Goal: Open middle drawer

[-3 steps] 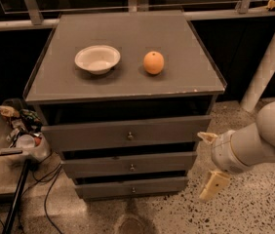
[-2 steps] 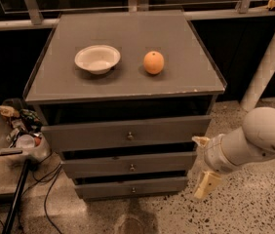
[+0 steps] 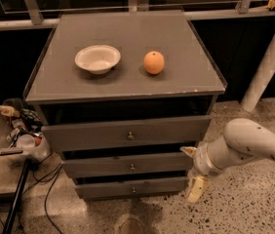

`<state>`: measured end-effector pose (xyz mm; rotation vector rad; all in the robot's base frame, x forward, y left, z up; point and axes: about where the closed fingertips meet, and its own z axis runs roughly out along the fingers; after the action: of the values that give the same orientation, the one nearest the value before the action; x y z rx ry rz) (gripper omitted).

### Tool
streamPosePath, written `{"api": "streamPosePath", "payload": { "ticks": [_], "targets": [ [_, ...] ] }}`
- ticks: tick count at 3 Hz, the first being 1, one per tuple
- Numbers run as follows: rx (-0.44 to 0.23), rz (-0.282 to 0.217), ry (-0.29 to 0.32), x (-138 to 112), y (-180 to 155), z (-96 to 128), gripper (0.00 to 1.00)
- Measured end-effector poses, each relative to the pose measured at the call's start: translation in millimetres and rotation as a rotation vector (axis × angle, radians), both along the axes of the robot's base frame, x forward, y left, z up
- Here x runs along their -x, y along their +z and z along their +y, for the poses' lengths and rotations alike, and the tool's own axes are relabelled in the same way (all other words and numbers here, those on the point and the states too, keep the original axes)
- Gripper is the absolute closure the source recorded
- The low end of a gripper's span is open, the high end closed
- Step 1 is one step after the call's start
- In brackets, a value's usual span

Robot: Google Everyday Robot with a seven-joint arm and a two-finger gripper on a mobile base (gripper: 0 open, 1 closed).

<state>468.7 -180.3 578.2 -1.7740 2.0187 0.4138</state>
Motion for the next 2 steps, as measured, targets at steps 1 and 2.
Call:
{"api": "streamPosePath", "payload": {
  "ticks": [1,2],
  "targets": [
    [-0.077,-0.032,0.049,-12.6,-20.5,9.3,0.00],
    [-0.172,-0.088,0.076,-21.9,-26.9,13.7,0.00]
  ]
}}
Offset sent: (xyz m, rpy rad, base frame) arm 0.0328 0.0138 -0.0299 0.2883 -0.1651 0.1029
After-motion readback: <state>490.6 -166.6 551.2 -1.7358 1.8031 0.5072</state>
